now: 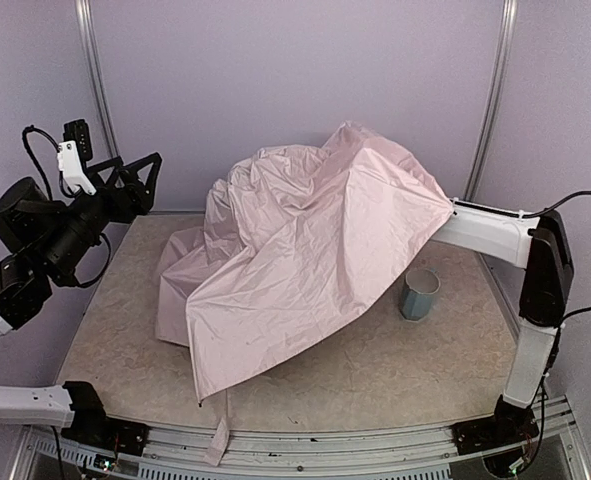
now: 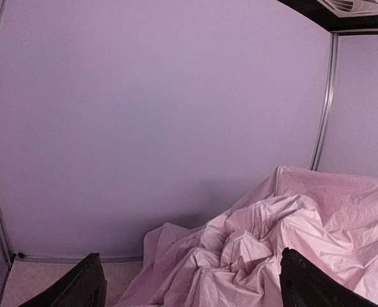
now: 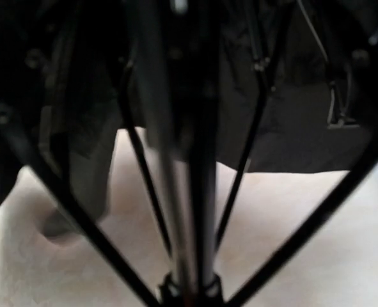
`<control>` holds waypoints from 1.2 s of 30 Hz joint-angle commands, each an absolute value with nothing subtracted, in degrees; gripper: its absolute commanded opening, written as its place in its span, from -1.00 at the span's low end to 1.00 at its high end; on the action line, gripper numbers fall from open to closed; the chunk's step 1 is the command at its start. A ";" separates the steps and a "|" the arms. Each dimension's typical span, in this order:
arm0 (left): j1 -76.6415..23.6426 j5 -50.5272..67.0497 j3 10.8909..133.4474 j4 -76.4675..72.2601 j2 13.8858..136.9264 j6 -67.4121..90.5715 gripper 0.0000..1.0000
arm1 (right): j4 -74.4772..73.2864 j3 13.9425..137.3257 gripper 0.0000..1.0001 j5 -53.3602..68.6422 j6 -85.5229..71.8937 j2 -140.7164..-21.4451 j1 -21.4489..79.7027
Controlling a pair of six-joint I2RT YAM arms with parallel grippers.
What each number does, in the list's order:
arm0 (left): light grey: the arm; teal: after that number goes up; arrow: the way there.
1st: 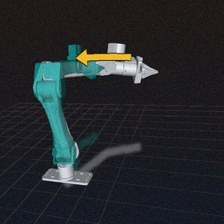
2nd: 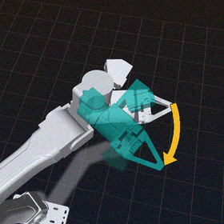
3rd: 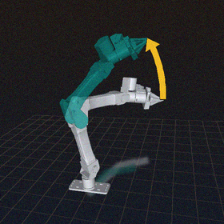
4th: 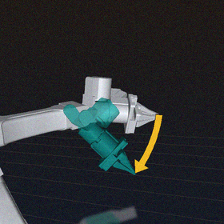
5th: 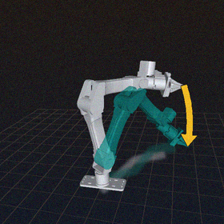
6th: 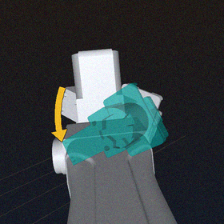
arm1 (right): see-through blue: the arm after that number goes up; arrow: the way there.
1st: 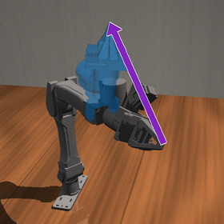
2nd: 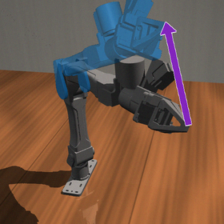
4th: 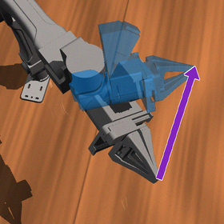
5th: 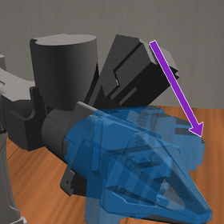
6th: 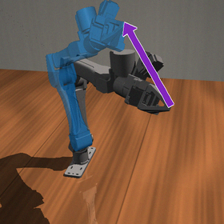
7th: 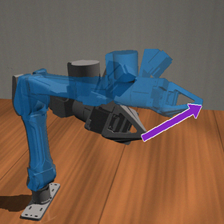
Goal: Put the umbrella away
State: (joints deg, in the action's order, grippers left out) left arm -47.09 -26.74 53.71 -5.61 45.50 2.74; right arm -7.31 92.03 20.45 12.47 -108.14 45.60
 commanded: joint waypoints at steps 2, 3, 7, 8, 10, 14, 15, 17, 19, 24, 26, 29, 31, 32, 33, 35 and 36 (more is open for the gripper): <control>-47.29 -18.02 52.13 -6.63 43.90 -0.05 0.82 | -36.98 108.41 -1.00 13.96 17.56 -104.29 45.88; -47.29 -16.26 52.30 -6.37 43.80 -0.27 0.82 | -42.14 112.45 -1.00 14.39 17.88 -105.20 45.89; -47.37 -9.64 53.67 -3.00 44.40 -2.06 0.78 | -58.44 127.33 -1.00 8.49 17.92 -109.83 46.04; -47.37 -8.41 53.92 -2.01 44.71 -2.77 0.78 | -60.72 129.17 -1.00 4.73 17.64 -110.51 46.13; -47.46 -7.49 53.99 -0.64 45.26 -3.97 0.77 | -63.35 130.29 -1.00 -4.11 17.17 -110.93 46.58; -47.49 -9.33 53.21 -0.27 46.03 -5.15 0.78 | -63.63 129.32 -1.00 -20.00 19.11 -110.59 49.71; -47.51 -9.44 52.81 -0.88 46.03 -5.39 0.78 | -62.32 128.72 -1.00 -22.62 20.33 -110.56 50.74; -47.51 -9.79 51.57 -1.97 45.98 -5.75 0.78 | -57.56 127.10 -1.00 -27.30 23.11 -110.39 52.82; -47.46 -10.45 50.80 -2.80 45.75 -5.91 0.79 | -50.54 127.06 -1.00 -29.02 25.71 -110.60 54.19; -47.46 -12.01 50.02 -3.58 45.40 -6.57 0.81 | -32.01 125.90 -1.00 -32.93 34.98 -109.70 54.50; -47.46 -12.57 50.01 -3.75 45.30 -6.75 0.81 | -21.50 123.72 -1.00 -36.89 40.19 -109.03 54.05; -47.46 -13.38 49.92 -3.88 44.84 -6.95 0.81 | -9.66 125.36 -1.00 -39.97 44.63 -109.66 53.09; -47.46 -13.80 49.77 -4.02 44.32 -7.22 0.81 | -3.51 126.45 -1.00 -40.48 46.76 -110.10 52.68; -47.46 -14.05 49.64 -4.11 44.04 -7.29 0.82 | -0.58 126.17 -1.00 -40.46 48.11 -110.19 52.67; -47.46 -14.25 49.53 -4.19 43.77 -7.37 0.82 | 1.32 125.64 -1.00 -39.98 49.18 -110.28 52.87; -47.46 -14.46 49.19 -4.10 43.36 -7.55 0.82 | 3.28 123.76 -1.00 -39.66 50.89 -110.75 53.19; -47.46 -14.65 49.07 -4.01 43.19 -7.68 0.82 | 2.64 123.07 -1.00 -39.78 51.33 -111.39 53.36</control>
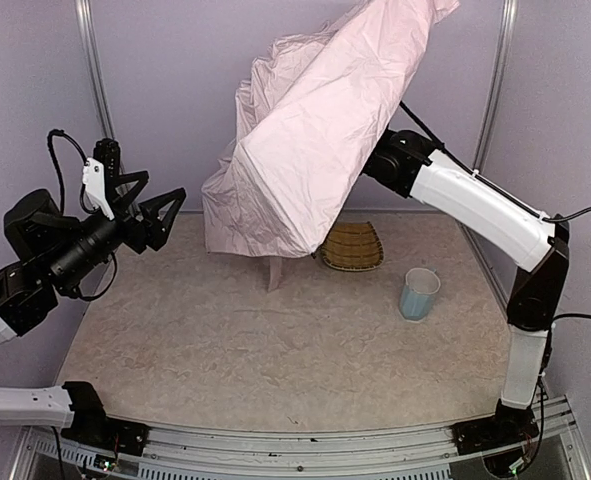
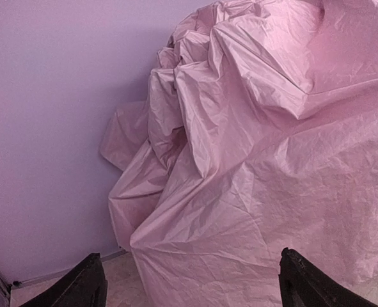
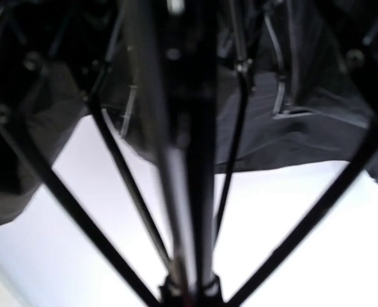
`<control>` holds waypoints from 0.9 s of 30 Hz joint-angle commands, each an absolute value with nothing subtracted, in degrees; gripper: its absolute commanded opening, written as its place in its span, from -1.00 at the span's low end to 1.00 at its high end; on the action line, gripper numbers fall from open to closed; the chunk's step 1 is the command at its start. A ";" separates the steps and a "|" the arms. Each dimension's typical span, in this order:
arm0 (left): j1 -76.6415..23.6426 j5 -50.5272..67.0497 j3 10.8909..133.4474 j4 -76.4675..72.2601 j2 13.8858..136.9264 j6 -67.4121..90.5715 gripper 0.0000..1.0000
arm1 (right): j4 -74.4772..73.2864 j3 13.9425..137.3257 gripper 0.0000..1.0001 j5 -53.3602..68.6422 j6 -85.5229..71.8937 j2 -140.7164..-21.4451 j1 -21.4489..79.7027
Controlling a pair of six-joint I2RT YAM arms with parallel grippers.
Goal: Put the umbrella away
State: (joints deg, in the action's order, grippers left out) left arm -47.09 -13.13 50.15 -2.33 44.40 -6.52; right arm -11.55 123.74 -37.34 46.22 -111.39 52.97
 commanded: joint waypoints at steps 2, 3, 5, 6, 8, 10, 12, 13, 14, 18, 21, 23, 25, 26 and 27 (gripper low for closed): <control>-47.46 -14.97 48.81 -3.60 43.07 -7.66 0.82 | -3.42 122.75 -1.00 -38.19 50.85 -112.86 53.59; -47.46 -14.98 48.72 -3.41 43.00 -7.75 0.82 | -7.93 122.59 -1.00 -36.21 50.21 -113.47 53.75; -47.46 -14.79 48.48 -2.81 42.98 -7.88 0.82 | -16.89 122.53 -1.00 -32.58 48.43 -114.95 54.22; -47.46 -14.65 48.32 -2.63 43.04 -7.90 0.82 | -21.18 122.61 -1.00 -31.01 47.22 -115.71 54.44; -47.46 -14.02 48.01 -2.38 43.21 -7.82 0.84 | -30.05 122.93 -1.00 -25.00 43.84 -117.57 54.78; -47.46 -13.21 47.70 -2.29 43.60 -7.86 0.85 | -38.65 122.99 -1.00 -17.25 39.30 -119.02 54.76; -47.46 -12.35 47.40 -2.26 44.12 -7.83 0.86 | -43.55 122.81 -1.00 -9.69 36.31 -120.64 54.78; -47.46 -11.75 47.33 -2.22 44.44 -7.68 0.86 | -45.23 122.79 -1.00 -6.52 35.31 -121.67 54.76; -47.46 -10.68 47.29 -2.06 44.80 -7.65 0.87 | -46.49 122.72 -1.00 -4.50 34.47 -122.74 54.80; -47.46 -2.56 46.67 -0.88 46.09 -7.97 0.87 | -48.22 122.54 -1.00 3.51 32.99 -127.16 54.52; -47.61 5.84 46.00 -0.04 46.63 -8.30 0.87 | -48.78 122.91 -1.00 7.79 32.96 -130.22 54.06; -47.84 9.63 45.32 -0.11 46.80 -8.18 0.87 | -48.99 122.72 -1.00 10.30 33.18 -131.74 53.90; -48.21 10.10 44.33 -0.69 47.16 -7.83 0.87 | -49.12 122.18 -1.00 13.40 33.39 -133.02 53.94; -48.37 9.37 44.16 -0.90 47.46 -7.60 0.87 | -49.50 122.06 -1.00 15.13 33.46 -133.71 53.92; -48.49 8.91 44.00 -1.02 47.70 -7.42 0.87 | -50.34 122.07 -0.91 16.93 33.48 -134.40 53.95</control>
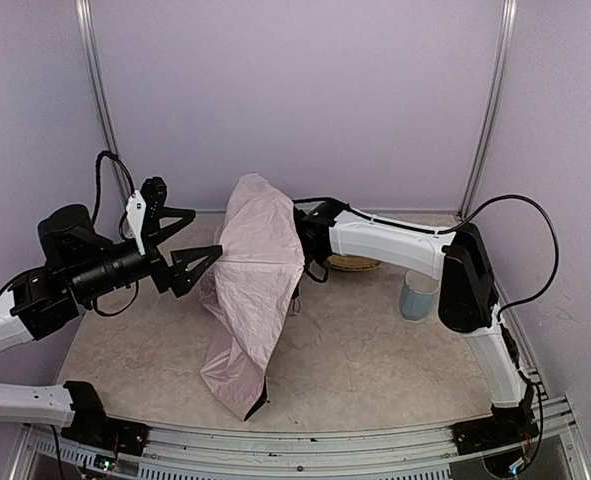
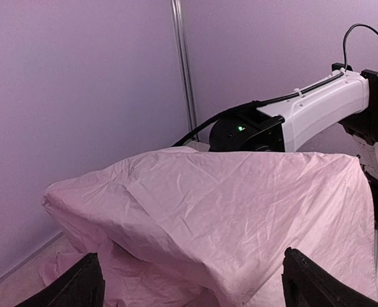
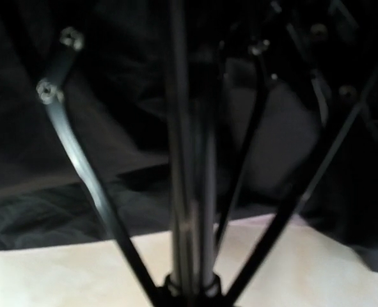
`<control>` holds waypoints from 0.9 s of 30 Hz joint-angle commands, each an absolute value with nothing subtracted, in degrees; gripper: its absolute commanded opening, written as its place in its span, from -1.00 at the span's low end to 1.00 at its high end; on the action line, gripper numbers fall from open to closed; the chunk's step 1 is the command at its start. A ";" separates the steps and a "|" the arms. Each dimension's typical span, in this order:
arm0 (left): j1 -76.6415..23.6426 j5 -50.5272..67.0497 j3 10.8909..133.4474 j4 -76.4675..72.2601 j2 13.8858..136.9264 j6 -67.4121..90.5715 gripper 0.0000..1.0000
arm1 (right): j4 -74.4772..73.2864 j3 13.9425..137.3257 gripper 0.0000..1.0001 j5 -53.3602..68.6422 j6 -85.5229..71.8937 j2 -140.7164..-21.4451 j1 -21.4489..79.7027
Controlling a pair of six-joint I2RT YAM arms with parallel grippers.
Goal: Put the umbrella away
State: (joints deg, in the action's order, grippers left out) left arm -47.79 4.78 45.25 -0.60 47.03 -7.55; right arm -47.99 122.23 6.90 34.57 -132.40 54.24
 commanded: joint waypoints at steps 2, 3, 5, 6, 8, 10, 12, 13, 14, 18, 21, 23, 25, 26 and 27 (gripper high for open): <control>-48.62 8.46 43.80 -1.41 48.12 -7.15 0.87 | -51.22 122.44 -0.61 20.18 33.11 -135.78 53.92; -48.75 8.48 43.71 -1.63 48.21 -7.17 0.87 | -51.69 123.03 -0.44 21.50 32.54 -136.46 53.84; -49.14 8.71 43.68 -1.76 48.42 -7.62 0.87 | -52.03 124.24 -0.14 22.56 30.59 -137.36 53.86; -49.40 8.81 43.68 -1.57 48.50 -7.94 0.88 | -51.65 124.34 -0.05 22.52 29.42 -137.33 53.85; -50.00 9.61 43.60 -0.91 48.67 -8.97 0.88 | -50.31 123.35 0.17 22.59 28.02 -136.42 53.82; -51.14 10.72 43.67 0.07 49.12 -10.47 0.89 | -48.96 121.78 0.25 23.07 27.33 -135.25 53.81; -52.71 11.64 44.11 1.90 49.84 -11.97 0.89 | -48.53 121.28 0.58 23.33 26.65 -134.84 53.82; -53.74 12.01 44.43 3.36 50.11 -13.02 0.89 | -48.81 121.43 0.61 23.18 26.29 -134.90 53.79; -54.72 11.14 44.82 5.07 50.31 -13.68 0.88 | -49.12 121.38 0.62 22.63 25.86 -134.87 53.79; -58.48 0.86 45.03 7.19 49.40 -13.75 0.88 | -50.12 117.96 1.00 19.79 23.98 -132.52 53.77; -58.65 -3.87 46.24 7.84 49.05 -11.58 0.88 | -47.16 111.08 1.00 19.43 22.13 -128.07 53.23; -58.55 -7.33 46.86 8.30 49.20 -10.03 0.88 | -43.83 105.91 1.00 19.34 20.88 -124.10 52.76; -58.24 -10.53 47.14 8.35 49.31 -8.71 0.88 | -39.13 100.37 1.00 19.18 20.11 -120.06 52.57; -57.96 -11.65 47.29 8.33 49.37 -7.89 0.88 | -36.77 97.66 0.99 19.00 20.05 -118.44 52.54; -57.38 -12.21 47.43 8.32 49.45 -7.13 0.88 | -34.71 95.42 0.97 18.73 20.04 -117.04 52.55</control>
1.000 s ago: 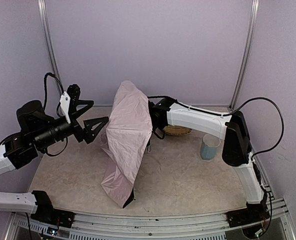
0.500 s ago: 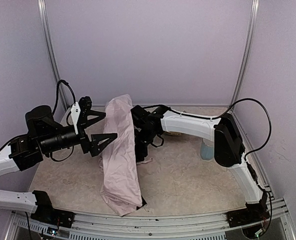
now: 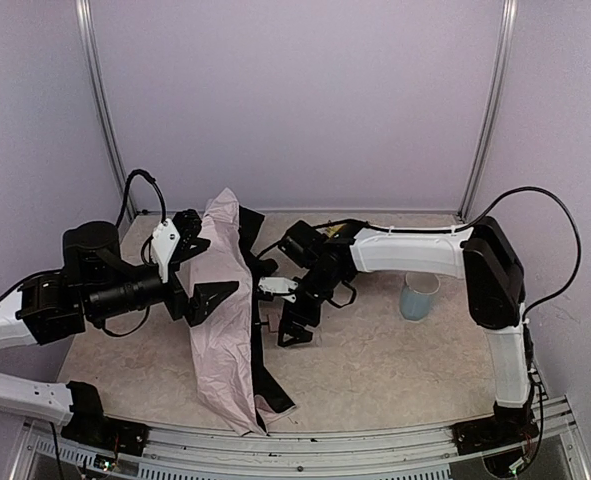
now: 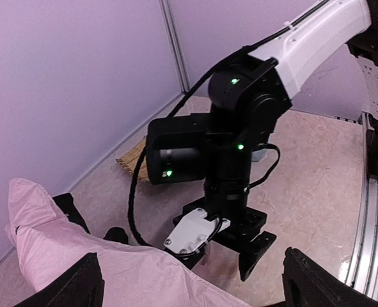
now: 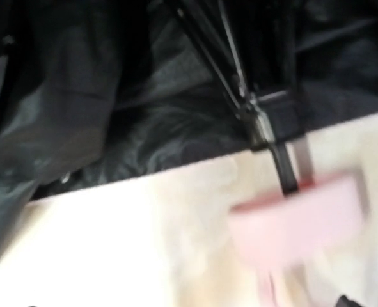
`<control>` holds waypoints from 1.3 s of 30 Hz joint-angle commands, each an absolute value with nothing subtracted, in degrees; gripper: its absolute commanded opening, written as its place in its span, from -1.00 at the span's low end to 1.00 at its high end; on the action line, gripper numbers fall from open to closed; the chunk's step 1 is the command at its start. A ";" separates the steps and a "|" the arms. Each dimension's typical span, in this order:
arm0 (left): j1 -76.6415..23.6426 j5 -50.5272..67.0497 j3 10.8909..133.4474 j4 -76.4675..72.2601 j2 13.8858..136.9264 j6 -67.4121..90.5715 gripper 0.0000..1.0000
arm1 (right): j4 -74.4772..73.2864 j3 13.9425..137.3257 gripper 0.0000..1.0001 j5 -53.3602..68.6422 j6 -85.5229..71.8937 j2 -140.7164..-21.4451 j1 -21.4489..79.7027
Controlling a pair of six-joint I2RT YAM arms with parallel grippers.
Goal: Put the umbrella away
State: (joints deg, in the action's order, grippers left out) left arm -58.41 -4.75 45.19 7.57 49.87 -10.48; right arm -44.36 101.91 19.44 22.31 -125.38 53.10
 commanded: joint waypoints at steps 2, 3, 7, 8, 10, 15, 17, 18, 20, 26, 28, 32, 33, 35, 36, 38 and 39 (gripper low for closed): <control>-55.93 -12.26 47.84 8.51 49.56 -4.99 0.88 | -30.90 92.30 0.91 17.10 20.17 -115.90 52.53; -54.47 -11.42 47.94 8.60 49.57 -4.00 0.88 | -29.47 91.15 0.85 16.19 20.40 -116.08 52.68; -49.69 -8.67 48.27 8.54 49.33 -0.29 0.88 | -23.04 87.80 0.60 13.96 24.52 -117.39 54.05; -48.48 -8.42 48.28 8.46 49.31 0.56 0.88 | -19.63 85.91 0.56 12.91 25.97 -116.79 54.58; -45.81 -7.95 48.18 8.08 49.50 2.66 0.87 | -12.91 82.25 0.49 8.97 28.92 -115.79 56.05; -39.52 -5.85 46.55 4.71 51.59 9.07 0.87 | -4.29 78.41 0.34 4.23 33.79 -115.76 57.94; -37.76 -5.75 45.31 2.26 53.09 11.80 0.87 | -3.11 78.02 0.31 3.00 34.65 -116.93 57.98; -36.88 -5.65 44.86 1.18 54.07 13.39 0.87 | -2.75 77.82 0.28 2.39 35.17 -117.62 57.98; -35.42 -5.29 44.40 -0.13 56.39 15.09 0.87 | -2.26 77.70 0.24 1.49 36.03 -118.91 57.92; -33.12 -3.64 45.03 -2.56 63.82 16.11 0.87 | -1.28 78.40 0.07 -0.18 38.10 -121.63 57.94; -32.67 -3.55 44.85 -3.84 65.93 16.19 0.87 | -1.39 78.63 0.07 0.24 38.61 -122.21 57.94; -30.51 -3.77 44.84 -4.36 72.11 16.92 0.87 | -1.98 79.19 0.02 -0.05 38.74 -123.91 57.89; -29.90 -3.71 44.98 -4.24 73.90 17.12 0.86 | -2.31 79.38 -0.05 -0.04 38.68 -124.31 57.88; -28.95 -3.38 45.16 -4.17 77.24 17.24 0.86 | -2.86 79.64 -0.21 -0.07 38.17 -124.62 57.90; -28.62 -2.83 45.17 -4.47 78.89 17.10 0.86 | -3.07 79.53 -0.25 -0.02 37.98 -124.56 57.92; -28.24 -1.51 45.26 -5.93 81.96 15.71 0.86 | -3.42 79.03 -0.22 0.66 37.52 -123.74 57.86; -28.18 -0.91 45.26 -6.92 83.60 14.89 0.86 | -3.53 78.73 -0.15 1.08 37.10 -123.05 57.84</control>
